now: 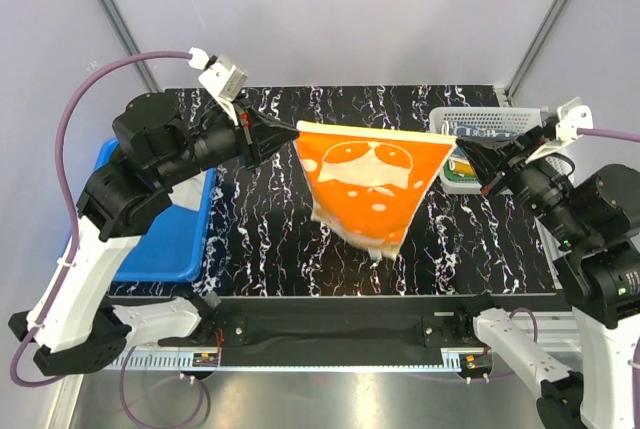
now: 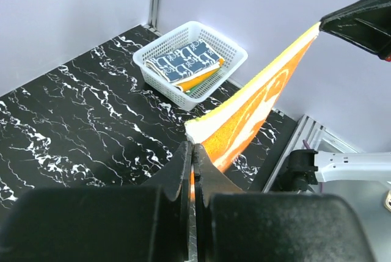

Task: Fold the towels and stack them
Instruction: Flatten out the crumpled towel, then fold the towel

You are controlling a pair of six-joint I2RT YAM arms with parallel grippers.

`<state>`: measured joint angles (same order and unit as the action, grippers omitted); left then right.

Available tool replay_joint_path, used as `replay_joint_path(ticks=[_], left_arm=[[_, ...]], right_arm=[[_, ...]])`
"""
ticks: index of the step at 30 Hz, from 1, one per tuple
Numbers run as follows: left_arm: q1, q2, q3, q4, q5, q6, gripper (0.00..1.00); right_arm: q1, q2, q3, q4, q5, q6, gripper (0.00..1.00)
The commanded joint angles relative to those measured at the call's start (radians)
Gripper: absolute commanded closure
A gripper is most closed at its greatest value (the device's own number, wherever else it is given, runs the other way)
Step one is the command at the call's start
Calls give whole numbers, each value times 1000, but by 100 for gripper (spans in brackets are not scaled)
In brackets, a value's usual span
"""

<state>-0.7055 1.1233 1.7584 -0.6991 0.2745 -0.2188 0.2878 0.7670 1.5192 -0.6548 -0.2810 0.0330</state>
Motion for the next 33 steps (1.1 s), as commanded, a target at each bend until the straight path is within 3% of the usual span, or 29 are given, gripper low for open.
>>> replay_joint_path(ticks=[1,7,12,15,20,25,28,33], left_arm=[[3,4,36,6,-99,-5,100],[29,133,40,-8,-244,15,100],[249,272,26,91,-63,-4,100],[326,409,75,147,-35,21,100],[425,705,222,216,63,33,100],[515,941,315,317,204,13,100],[544,1019,332,345,235,18,100],[551,1024,230,400,259,55,100]], right_arm=[[-9,60,51,17,93,-13,100],[-9,239,30,87,238,-93,100],[-10,422,-8,247,256,-169,100],[-16,581,21,345,227,-214,100],[-47,917,177,475,154,-239,100],[-64,1191,338,503,59,-268,100],[-64,1232,348,512,7,-275,100],[-65,1198,176,581,-26,-269,100]])
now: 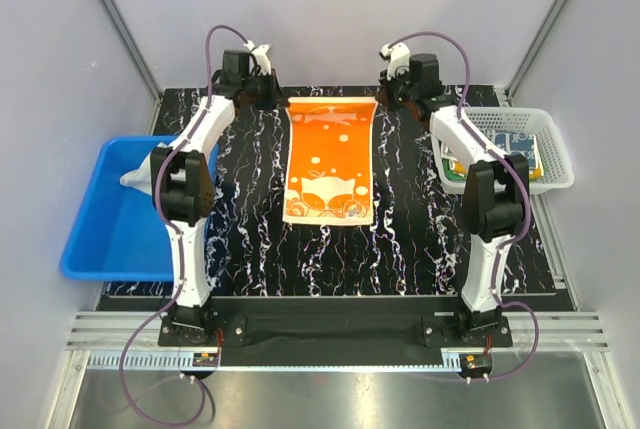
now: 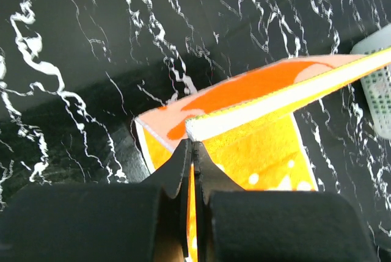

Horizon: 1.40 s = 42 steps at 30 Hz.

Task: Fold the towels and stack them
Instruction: Fold the towel

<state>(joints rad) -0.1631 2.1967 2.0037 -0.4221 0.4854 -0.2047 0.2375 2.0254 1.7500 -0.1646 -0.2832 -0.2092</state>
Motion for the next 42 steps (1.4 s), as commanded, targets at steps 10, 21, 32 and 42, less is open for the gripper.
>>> replay_joint_path(ticks=[10,21,32,42], left_arm=[[-12,-234,-358,163,41,91,100],[-35,-413,-677,177,21,117,100],[-81,-445,-836,197,18,67,99],[-107,-569,-953,204,-59,11,100]], right_arm=[[14,-261,-365,111,-40,16,100],[63,-361,-610,67,-51,93,100],[129,-422,-694,-38,-4,148,100],[160,-471,-753,-96,45,203,100]])
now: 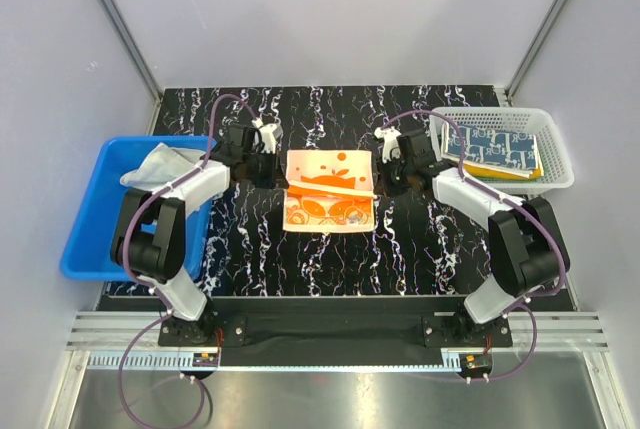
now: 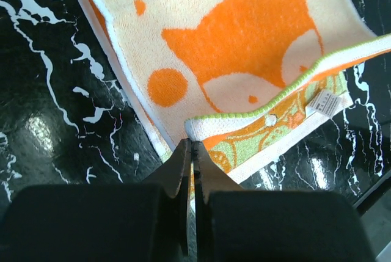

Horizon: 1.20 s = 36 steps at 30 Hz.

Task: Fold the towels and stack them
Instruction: Fold the towel

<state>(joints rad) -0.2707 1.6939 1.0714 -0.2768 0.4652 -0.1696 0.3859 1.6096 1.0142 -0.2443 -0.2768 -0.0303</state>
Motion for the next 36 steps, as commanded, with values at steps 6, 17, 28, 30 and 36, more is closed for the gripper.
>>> replay_joint_path(ticks=[6,17,28,30,36], left_arm=[[-4,-100,-5,34,-62,-41,100],[-4,-183,-1,-16,-89,-44,100],[-59,-191,-145,-16,-161,-94,94],[-67,-201,-145,-50,-201,-131,78],[-99,-318,-150,-179,-328,-162,68]], right_arm=[[13,-73,17,-32,86,24,100],[22,-161,44,-125,80,52,100],[85,-106,-58,-96,65,131,100],[94,-88,-54,-142,51,141,100],[117,-96,-77,-248,134,182,87]])
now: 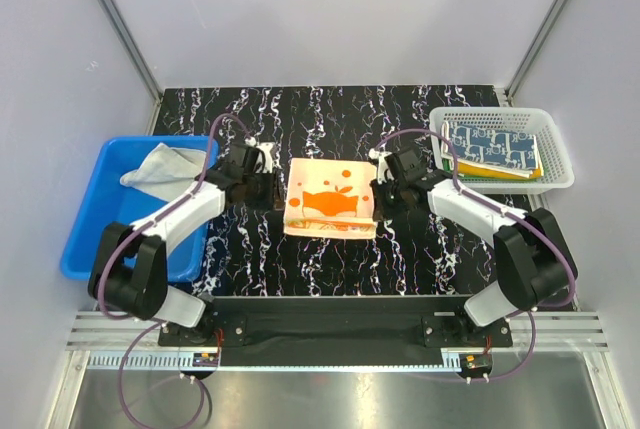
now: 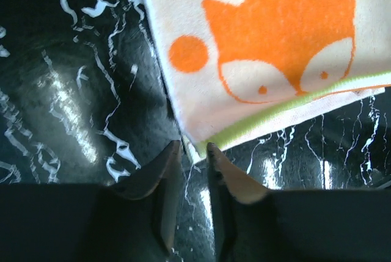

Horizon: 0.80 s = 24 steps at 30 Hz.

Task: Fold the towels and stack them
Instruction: Fold the towel

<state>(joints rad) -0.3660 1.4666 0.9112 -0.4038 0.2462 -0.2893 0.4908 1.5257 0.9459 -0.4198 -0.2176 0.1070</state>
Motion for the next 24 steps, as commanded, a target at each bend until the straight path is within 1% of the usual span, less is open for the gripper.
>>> replay_joint_path(ticks=[1,2,3,6,10,14,16,19,20,23,24], left_arm=[[-2,-97,11,-62,-110,-42,67],[-2,-101,15,-66,-96,-51,67],[-4,-103,17,-64,-81,-56,67],[-17,-89,20,-32,-50,-82,67],[-30,-11,18,9,2,-108,67],[-45,52,-23,78,44,-136,70],[-56,86,-49,114,57,-148,71],[-71,127,-83,131,36,-175,72],[-74,136,-89,129,25,-183,74],[-80,144,-110,103,-37,-226,78],[-85,126,-118,100,-39,-235,80]], right_arm=[[12,-12,-6,-82,75,54,85],[12,-12,1,-89,60,60,81],[12,-13,11,-94,44,75,69],[12,-24,27,-94,17,114,64],[12,-25,53,-88,26,169,64],[11,-6,27,-19,3,238,64],[11,13,-8,33,-2,272,67],[12,60,-53,104,-22,298,69],[12,80,-67,113,-22,303,72],[14,91,-94,105,9,313,76],[14,87,-102,101,27,312,76]])
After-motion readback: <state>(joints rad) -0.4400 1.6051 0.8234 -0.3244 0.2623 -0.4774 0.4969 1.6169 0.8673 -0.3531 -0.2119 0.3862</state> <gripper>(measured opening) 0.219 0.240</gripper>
